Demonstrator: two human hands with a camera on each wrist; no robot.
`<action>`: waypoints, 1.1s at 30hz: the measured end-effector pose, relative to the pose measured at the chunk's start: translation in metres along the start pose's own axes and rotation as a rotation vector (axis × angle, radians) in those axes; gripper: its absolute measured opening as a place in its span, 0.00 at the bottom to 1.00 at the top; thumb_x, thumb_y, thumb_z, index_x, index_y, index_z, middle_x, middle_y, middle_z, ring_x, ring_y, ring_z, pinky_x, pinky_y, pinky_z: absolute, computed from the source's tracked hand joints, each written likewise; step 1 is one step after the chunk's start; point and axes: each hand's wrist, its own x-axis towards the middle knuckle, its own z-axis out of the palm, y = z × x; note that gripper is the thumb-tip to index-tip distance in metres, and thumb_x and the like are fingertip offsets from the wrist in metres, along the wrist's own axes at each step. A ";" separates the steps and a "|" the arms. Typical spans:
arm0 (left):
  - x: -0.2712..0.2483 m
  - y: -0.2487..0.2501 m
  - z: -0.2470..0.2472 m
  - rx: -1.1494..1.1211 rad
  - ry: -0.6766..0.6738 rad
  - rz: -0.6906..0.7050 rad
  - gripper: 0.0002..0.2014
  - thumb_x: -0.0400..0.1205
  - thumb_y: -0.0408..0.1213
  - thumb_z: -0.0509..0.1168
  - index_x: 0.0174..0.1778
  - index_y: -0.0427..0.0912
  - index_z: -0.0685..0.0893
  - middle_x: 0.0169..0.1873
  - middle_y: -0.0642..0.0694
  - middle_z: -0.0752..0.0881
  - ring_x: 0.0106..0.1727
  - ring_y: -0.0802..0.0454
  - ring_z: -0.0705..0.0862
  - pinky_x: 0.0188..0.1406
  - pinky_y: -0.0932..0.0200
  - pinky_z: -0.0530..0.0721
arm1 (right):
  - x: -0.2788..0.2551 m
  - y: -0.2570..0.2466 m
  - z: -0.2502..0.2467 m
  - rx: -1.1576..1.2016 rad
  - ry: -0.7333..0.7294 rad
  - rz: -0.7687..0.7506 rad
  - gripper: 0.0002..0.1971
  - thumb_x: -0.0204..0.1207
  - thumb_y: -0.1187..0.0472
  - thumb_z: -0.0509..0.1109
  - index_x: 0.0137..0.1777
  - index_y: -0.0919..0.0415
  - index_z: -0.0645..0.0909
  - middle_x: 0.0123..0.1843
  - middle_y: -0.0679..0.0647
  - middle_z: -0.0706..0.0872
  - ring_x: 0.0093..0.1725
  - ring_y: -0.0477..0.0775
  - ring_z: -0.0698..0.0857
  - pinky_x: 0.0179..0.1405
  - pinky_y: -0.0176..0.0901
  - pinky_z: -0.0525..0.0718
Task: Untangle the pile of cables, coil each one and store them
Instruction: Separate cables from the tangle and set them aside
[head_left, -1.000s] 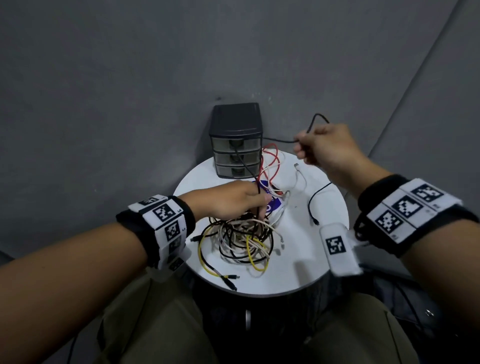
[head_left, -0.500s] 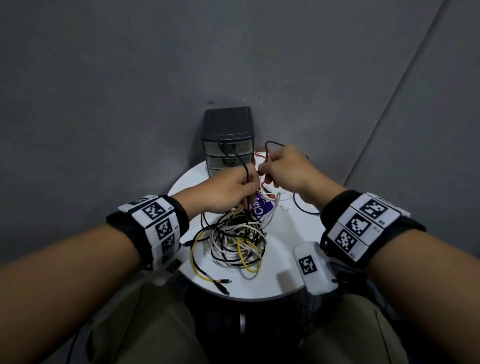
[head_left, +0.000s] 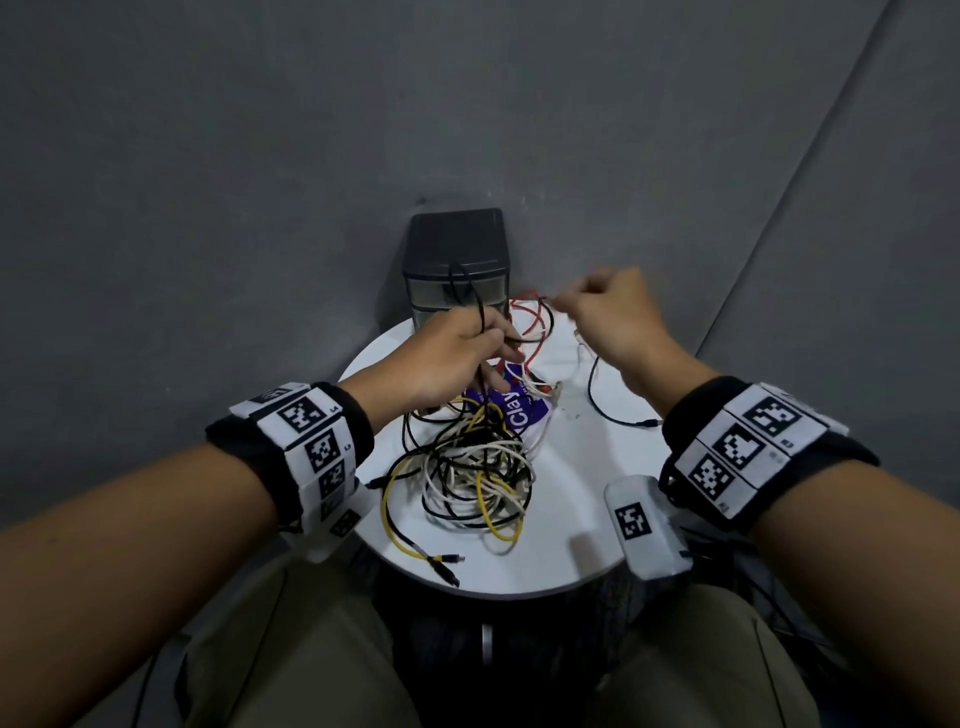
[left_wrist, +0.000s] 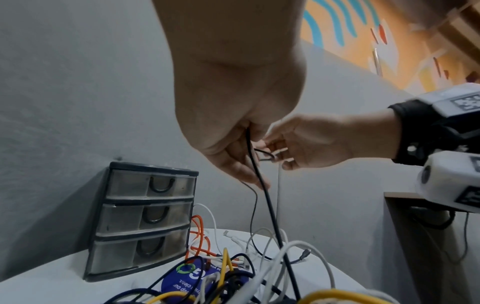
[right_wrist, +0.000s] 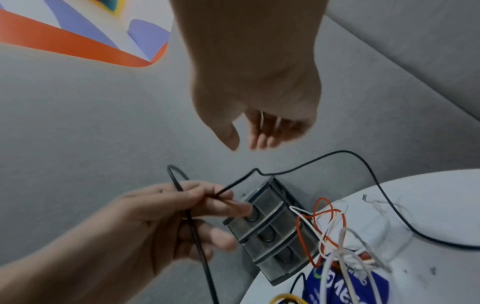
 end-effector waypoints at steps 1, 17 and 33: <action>0.000 0.000 0.000 0.017 0.017 0.040 0.13 0.93 0.34 0.53 0.56 0.41 0.85 0.53 0.43 0.92 0.46 0.43 0.93 0.39 0.56 0.84 | 0.001 0.001 0.001 0.060 0.075 -0.042 0.05 0.71 0.60 0.76 0.46 0.56 0.88 0.45 0.53 0.89 0.45 0.54 0.87 0.49 0.53 0.88; 0.001 0.020 -0.013 0.076 0.265 0.215 0.12 0.92 0.30 0.52 0.53 0.41 0.82 0.42 0.40 0.90 0.27 0.59 0.80 0.30 0.64 0.80 | -0.047 0.024 0.049 -0.130 -0.796 -0.175 0.17 0.90 0.53 0.61 0.50 0.62 0.89 0.47 0.57 0.90 0.45 0.51 0.82 0.54 0.47 0.80; -0.005 -0.009 -0.010 0.248 -0.405 -0.256 0.07 0.82 0.36 0.70 0.55 0.47 0.84 0.57 0.52 0.84 0.61 0.54 0.78 0.52 0.63 0.75 | -0.022 0.007 0.040 0.025 -0.491 -0.095 0.20 0.91 0.59 0.56 0.40 0.63 0.82 0.32 0.57 0.86 0.24 0.43 0.78 0.26 0.31 0.72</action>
